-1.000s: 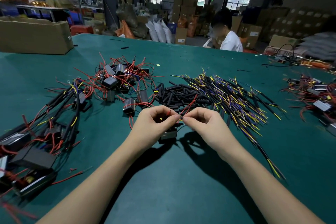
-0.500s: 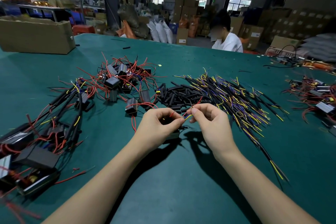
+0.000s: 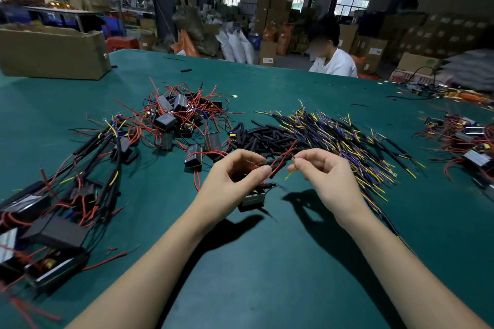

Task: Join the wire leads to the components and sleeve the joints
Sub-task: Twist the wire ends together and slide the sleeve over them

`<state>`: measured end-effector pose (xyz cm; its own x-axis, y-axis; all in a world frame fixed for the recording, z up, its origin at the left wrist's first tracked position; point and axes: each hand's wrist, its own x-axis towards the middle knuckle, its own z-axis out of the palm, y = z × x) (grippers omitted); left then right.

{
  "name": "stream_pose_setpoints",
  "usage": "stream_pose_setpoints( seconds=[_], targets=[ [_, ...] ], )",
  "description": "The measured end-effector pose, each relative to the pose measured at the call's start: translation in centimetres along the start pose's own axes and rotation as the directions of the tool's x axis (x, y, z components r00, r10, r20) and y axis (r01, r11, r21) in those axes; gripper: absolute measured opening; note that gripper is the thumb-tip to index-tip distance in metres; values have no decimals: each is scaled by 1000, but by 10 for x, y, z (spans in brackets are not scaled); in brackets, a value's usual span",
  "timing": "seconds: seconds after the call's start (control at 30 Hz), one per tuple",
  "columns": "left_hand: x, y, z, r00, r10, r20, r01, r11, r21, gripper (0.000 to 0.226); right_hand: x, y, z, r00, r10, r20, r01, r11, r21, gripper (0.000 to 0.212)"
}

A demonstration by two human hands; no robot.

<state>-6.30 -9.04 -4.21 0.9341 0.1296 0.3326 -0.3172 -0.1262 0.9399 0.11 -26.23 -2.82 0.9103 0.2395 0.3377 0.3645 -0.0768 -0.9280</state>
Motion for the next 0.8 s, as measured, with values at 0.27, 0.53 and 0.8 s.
stream_pose_setpoints(
  seconds=[0.27,0.53,0.8],
  targets=[
    [-1,-1,-2,999,50,-7,-49,997,60,7,-3,1,-3,994,-78,75,87,990,-115,16],
    [1,-4,2,996,92,-10,-90,989,113,5,-10,-4,10,969,-176,172,209,958,-198,10],
    [2,-4,4,997,81,-14,-80,994,69,5,-10,-2,15,977,-171,130,199,949,-246,10]
  ],
)
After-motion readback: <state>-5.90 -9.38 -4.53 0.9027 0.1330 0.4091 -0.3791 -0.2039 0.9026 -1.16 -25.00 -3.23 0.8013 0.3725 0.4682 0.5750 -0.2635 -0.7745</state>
